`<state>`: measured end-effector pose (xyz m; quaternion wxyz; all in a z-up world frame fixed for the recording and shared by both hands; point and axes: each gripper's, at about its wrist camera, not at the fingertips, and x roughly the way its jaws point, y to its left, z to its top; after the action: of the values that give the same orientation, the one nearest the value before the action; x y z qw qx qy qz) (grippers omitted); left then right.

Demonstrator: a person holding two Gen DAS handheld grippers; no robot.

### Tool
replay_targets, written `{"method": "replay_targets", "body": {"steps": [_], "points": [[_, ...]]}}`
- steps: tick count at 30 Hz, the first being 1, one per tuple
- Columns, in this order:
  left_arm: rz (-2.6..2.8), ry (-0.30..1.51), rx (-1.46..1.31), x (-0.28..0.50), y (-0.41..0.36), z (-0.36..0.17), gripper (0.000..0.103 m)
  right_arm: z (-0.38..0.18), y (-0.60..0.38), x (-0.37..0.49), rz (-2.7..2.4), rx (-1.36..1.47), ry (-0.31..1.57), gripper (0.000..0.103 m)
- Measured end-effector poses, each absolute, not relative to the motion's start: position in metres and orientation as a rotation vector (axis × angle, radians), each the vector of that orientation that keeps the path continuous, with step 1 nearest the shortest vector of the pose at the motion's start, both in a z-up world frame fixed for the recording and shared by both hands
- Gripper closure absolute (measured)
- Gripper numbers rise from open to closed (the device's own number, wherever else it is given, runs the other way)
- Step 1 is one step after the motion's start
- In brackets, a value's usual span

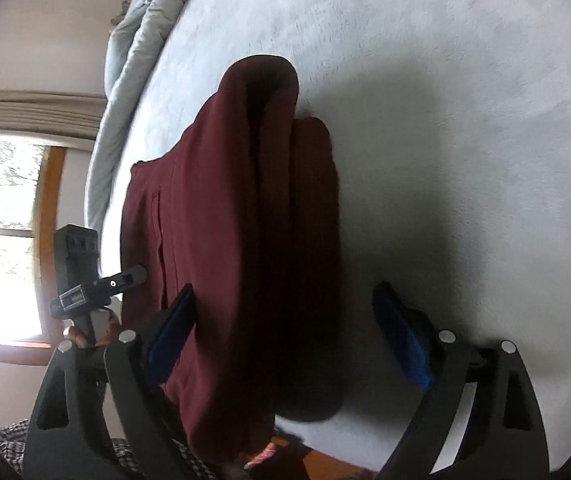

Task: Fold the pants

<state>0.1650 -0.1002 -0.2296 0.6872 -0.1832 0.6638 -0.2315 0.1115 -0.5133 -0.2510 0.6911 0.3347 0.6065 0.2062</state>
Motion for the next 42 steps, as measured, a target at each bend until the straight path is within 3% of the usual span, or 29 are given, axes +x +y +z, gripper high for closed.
{"method": "replay_targets", "body": {"steps": [2,3,4,9,12,22,26,29,34,37,39,42], "points": [[-0.523,1.507,-0.44,0.169,-0.108,-0.229,0.014,-0.25,-0.511,0.112,0.483,0.752,1.346,0.028],[-0.517,1.507,-0.446,0.172,-0.11,-0.227,0.015,-0.249,-0.51,0.111,0.513,0.773,1.342,0.044],[-0.493,1.504,-0.438,0.174,-0.114,-0.226,0.021,-0.246,-0.511,0.11,0.509,0.776,1.339,0.053],[-0.476,1.449,-0.473,0.165,-0.105,-0.212,0.062,-0.216,-0.508,0.101,0.54,0.762,1.268,0.067],[-0.486,1.414,-0.49,0.165,-0.106,-0.201,0.068,-0.188,-0.501,0.099,0.559,0.707,1.22,0.068],[-0.577,1.19,-0.487,0.216,-0.128,-0.14,0.069,-0.126,-0.509,0.162,0.569,0.648,1.083,0.068],[-0.538,1.183,-0.442,0.256,-0.14,-0.148,0.069,-0.147,-0.511,0.205,0.544,0.674,1.107,0.068],[-0.481,1.258,-0.421,0.279,-0.146,-0.184,0.068,-0.194,-0.508,0.229,0.483,0.701,1.209,0.068],[-0.416,1.299,-0.379,0.283,-0.146,-0.223,0.047,-0.237,-0.515,0.229,0.415,0.76,1.249,0.057],[-0.394,1.295,-0.344,0.283,-0.159,-0.218,0.041,-0.228,-0.512,0.223,0.396,0.68,1.244,0.047],[-0.365,1.296,-0.314,0.283,-0.164,-0.207,0.034,-0.213,-0.511,0.22,0.37,0.644,1.244,0.045],[-0.295,1.244,-0.245,0.27,-0.16,-0.178,0.035,-0.181,-0.498,0.201,0.315,0.52,1.21,0.046]]}}
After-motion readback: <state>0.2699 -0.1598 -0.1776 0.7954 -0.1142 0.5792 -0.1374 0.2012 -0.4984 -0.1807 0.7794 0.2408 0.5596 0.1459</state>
